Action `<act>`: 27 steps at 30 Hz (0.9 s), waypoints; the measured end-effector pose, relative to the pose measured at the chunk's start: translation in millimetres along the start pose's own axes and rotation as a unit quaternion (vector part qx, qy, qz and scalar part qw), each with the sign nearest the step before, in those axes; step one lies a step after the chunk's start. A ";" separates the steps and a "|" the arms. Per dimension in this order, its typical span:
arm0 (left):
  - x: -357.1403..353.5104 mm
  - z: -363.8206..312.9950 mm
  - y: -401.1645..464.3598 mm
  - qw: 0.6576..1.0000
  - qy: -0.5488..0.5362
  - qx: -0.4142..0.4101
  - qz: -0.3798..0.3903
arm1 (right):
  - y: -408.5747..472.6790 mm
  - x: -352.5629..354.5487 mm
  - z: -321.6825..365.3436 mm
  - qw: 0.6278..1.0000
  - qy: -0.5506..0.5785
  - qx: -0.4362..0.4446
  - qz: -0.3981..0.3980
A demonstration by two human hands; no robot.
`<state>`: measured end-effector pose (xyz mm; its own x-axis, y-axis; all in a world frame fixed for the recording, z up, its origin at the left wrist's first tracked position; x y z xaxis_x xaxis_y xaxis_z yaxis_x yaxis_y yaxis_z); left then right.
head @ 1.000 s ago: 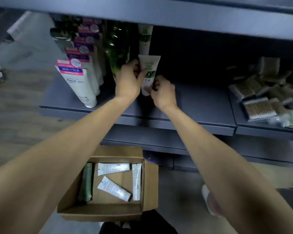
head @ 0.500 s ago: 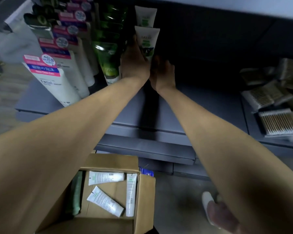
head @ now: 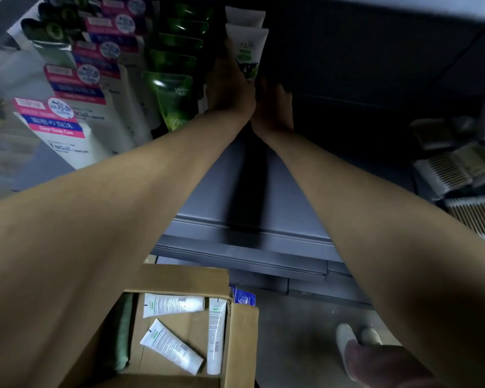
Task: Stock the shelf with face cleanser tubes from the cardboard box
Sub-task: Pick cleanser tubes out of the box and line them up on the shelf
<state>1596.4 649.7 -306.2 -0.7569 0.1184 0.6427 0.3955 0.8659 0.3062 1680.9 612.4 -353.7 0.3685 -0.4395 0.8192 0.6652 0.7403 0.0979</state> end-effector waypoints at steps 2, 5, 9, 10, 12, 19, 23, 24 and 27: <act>-2.2 0.9 3.1 1.000 -0.013 0.005 -0.007 | 3.8 -1.5 0.9 1.000 -0.026 0.006 -0.005; -4.9 1.8 6.0 1.000 -0.019 0.007 -0.012 | 5.6 -1.5 0.1 1.000 -0.009 -0.001 -0.008; -7.1 0.8 2.6 1.000 -0.011 0.004 -0.012 | 3.9 -1.3 0.5 1.000 -0.008 0.003 -0.007; -7.1 0.4 1.4 1.000 -0.008 0.007 -0.007 | 3.9 -1.4 1.1 1.000 -0.008 0.003 -0.006; -6.2 0.0 -0.4 1.000 -0.002 0.011 -0.002 | 4.1 -1.2 1.6 1.000 -0.013 0.001 -0.001; 7.2 2.7 -23.1 1.000 -0.001 -0.008 0.027 | 0.4 3.2 4.3 0.999 -0.033 -0.016 0.035; 14.7 10.6 -35.1 0.998 0.005 -0.026 0.056 | -10.6 5.8 -0.1 0.996 -0.065 -0.045 0.047; 16.6 12.6 -38.8 0.998 0.004 -0.031 0.057 | -15.6 7.5 -1.7 0.996 -0.058 -0.055 0.039; 22.1 16.3 -52.5 0.996 0.024 -0.050 0.074 | -34.5 10.8 -5.7 0.996 -0.066 -0.056 0.032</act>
<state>1550.4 614.8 -319.6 -0.6619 0.2158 0.7179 0.5528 0.7873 0.2730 1665.6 579.2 -351.4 0.3294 -0.3164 0.8896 0.7133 0.7007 -0.0150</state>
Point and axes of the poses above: each hand's wrist, its own y-axis towards the middle knuckle, its own x-axis out of the back of the hand, z = x × y, the point moved 2 cm from there along y, towards the middle knuckle, and after that the axes turned 7 degrees about -x, right-handed, at the moved point
